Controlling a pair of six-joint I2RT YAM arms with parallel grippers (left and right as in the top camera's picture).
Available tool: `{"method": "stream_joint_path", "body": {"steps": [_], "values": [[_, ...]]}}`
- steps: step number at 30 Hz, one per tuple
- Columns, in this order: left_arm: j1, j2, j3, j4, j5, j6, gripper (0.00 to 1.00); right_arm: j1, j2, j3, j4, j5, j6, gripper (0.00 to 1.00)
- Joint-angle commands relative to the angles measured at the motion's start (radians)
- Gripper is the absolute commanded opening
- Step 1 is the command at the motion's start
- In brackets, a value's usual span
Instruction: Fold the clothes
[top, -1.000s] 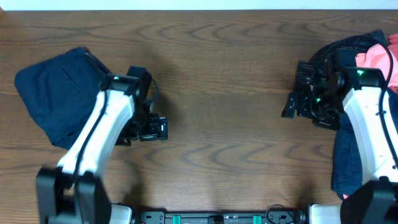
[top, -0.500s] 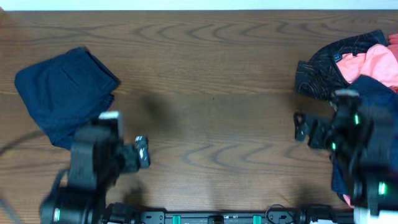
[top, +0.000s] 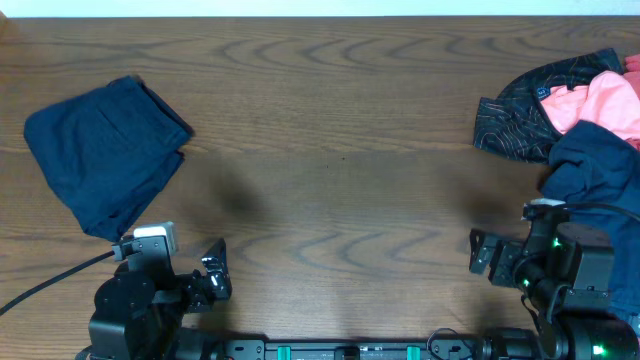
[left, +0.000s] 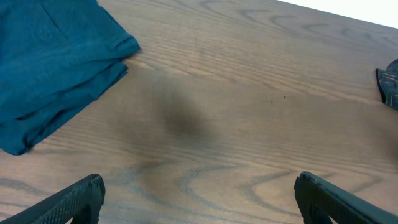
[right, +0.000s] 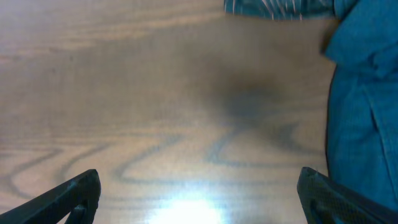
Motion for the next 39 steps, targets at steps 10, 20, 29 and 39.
{"method": "stream_joint_path", "body": {"steps": [10,20,29,39], "values": [[0.002,-0.001,-0.002,0.004,-0.014,-0.009,0.98,0.011,-0.009,-0.005,-0.072,0.01,-0.012,0.99],[0.002,-0.001,-0.002,0.004,-0.014,-0.009,0.98,0.068,-0.292,-0.208,0.294,0.025,-0.039,0.99],[0.002,-0.001,-0.002,0.004,-0.014,-0.009,0.98,0.129,-0.545,-0.488,0.642,0.054,-0.039,0.99],[0.002,-0.001,-0.002,0.004,-0.014,-0.009,0.98,0.13,-0.553,-0.728,1.101,0.055,-0.077,0.99]]}}
